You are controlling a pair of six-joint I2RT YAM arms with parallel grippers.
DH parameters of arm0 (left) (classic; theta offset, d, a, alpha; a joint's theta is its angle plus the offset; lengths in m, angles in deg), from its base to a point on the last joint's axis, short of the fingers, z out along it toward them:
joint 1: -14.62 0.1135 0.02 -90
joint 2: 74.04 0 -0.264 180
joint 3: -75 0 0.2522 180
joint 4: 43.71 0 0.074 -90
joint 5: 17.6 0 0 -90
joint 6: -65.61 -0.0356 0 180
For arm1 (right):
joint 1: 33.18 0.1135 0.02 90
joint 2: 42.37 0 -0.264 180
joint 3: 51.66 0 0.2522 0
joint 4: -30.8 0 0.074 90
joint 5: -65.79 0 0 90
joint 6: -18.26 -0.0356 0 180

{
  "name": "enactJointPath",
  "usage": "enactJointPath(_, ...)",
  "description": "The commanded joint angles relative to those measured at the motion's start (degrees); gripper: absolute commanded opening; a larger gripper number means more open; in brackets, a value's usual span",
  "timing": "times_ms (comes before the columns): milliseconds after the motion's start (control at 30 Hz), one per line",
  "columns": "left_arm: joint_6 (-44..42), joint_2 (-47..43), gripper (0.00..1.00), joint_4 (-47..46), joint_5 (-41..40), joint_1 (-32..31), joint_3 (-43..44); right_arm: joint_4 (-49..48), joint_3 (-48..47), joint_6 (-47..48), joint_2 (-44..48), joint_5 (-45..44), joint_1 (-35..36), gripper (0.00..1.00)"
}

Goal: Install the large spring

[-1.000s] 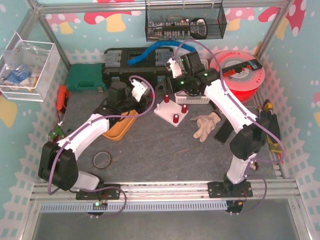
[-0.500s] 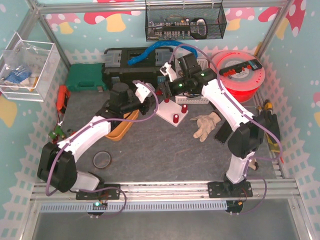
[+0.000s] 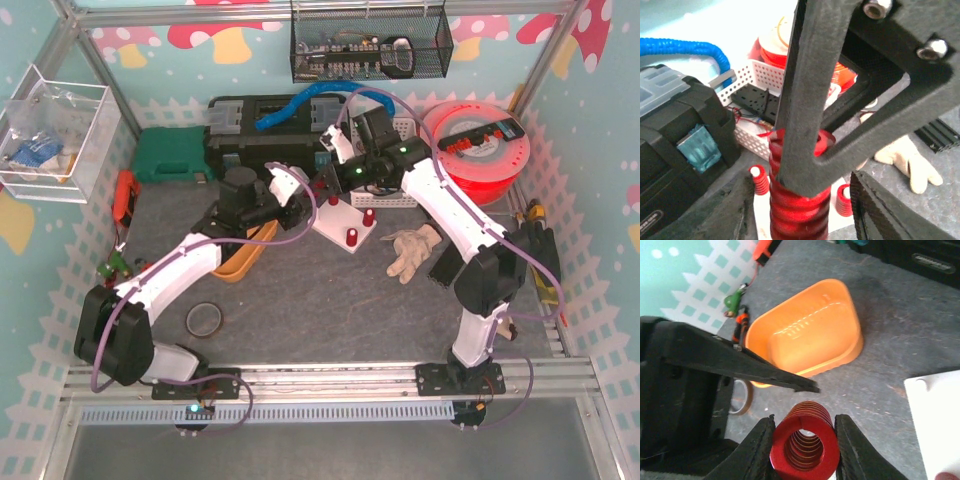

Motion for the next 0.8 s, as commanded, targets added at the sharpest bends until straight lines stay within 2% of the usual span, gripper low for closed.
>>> enactJointPath(0,1.9,-1.6,0.64,-0.7,-4.0,-0.1,-0.9,-3.9,0.0,-1.2,2.1,-8.5,0.1,0.0)
enactJointPath(67,3.8,-2.1,0.82,0.2,-6.0,0.0,-1.6,-6.7,2.0,-1.5,3.4,-12.4,0.1,0.0)
enactJointPath(100,5.4,-2.4,0.97,0.5,-7.5,0.1,-2.2,-8.0,3.0,-1.6,4.0,-14.4,0.1,0.0)
enactJointPath(133,6.7,-2.8,0.99,0.8,-8.7,0.3,-2.8,-9.4,4.1,-1.8,4.5,-16.2,0.1,0.0)
enactJointPath(400,23.4,-6.2,0.99,4.8,-18.0,4.9,-6.0,-16.1,8.8,0.6,3.6,-24.3,0.1,0.0)
enactJointPath(600,34.8,-7.4,0.99,6.2,-12.4,11.0,-7.4,-19.1,10.0,3.4,0.2,-26.1,0.6,0.0)
enactJointPath(767,38.6,-8.2,0.99,6.3,-9.5,12.9,-8.8,-19.8,9.7,6.6,-3.2,-28.9,2.8,0.0)
